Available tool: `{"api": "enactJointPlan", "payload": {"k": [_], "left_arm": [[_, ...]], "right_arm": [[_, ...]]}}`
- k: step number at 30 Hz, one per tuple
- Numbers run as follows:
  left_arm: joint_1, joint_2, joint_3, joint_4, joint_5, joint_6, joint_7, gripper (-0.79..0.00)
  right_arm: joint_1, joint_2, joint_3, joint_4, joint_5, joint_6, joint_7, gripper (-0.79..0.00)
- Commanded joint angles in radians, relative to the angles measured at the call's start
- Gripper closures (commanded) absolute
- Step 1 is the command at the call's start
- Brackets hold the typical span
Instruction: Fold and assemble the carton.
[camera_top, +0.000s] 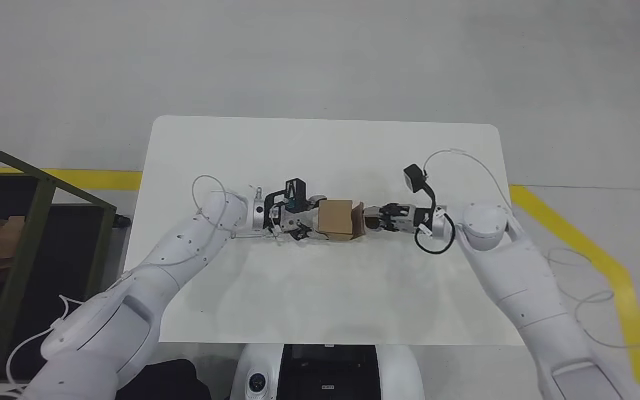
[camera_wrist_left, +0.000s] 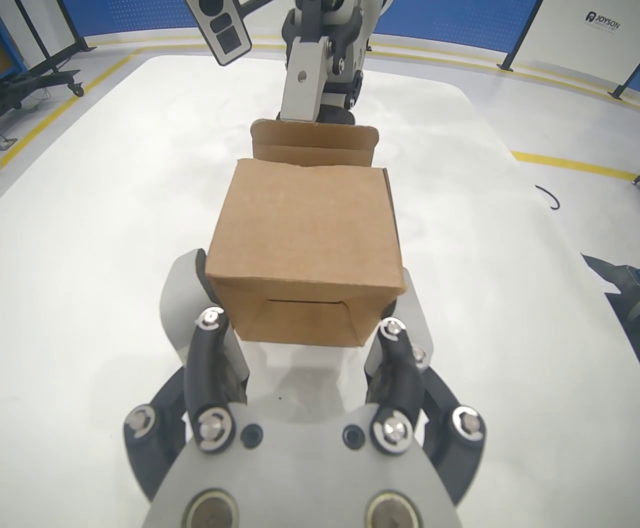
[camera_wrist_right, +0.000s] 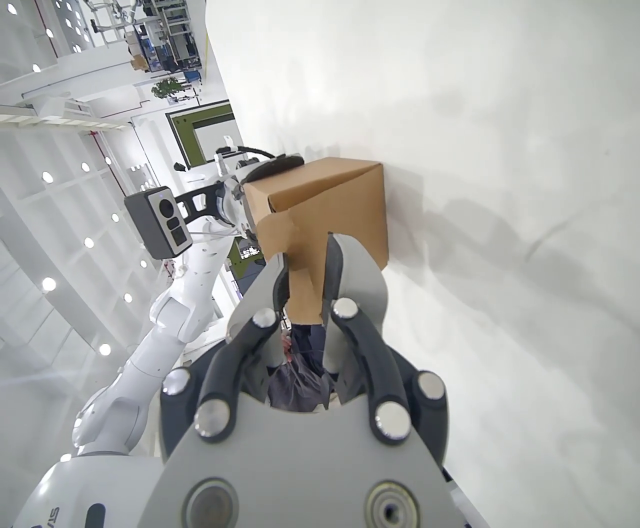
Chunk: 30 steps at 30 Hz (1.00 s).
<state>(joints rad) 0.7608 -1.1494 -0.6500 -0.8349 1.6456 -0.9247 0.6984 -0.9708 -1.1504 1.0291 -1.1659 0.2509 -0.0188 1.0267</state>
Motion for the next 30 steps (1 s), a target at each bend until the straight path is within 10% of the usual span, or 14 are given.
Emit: {"api": "enactJointPlan", "payload": {"k": [1, 30], "left_arm": [[-0.001, -0.001, 0.001, 0.002, 0.001, 0.0, 0.002, -0.576], [-0.007, -0.006, 0.001, 0.009, 0.013, 0.003, 0.018, -0.576]], "right_arm": [[0.0, 0.001, 0.0, -0.003, -0.005, 0.001, 0.005, -0.111], [0.038, -0.012, -0.043, 0.009, -0.031, 0.029, 0.011, -0.034]]}}
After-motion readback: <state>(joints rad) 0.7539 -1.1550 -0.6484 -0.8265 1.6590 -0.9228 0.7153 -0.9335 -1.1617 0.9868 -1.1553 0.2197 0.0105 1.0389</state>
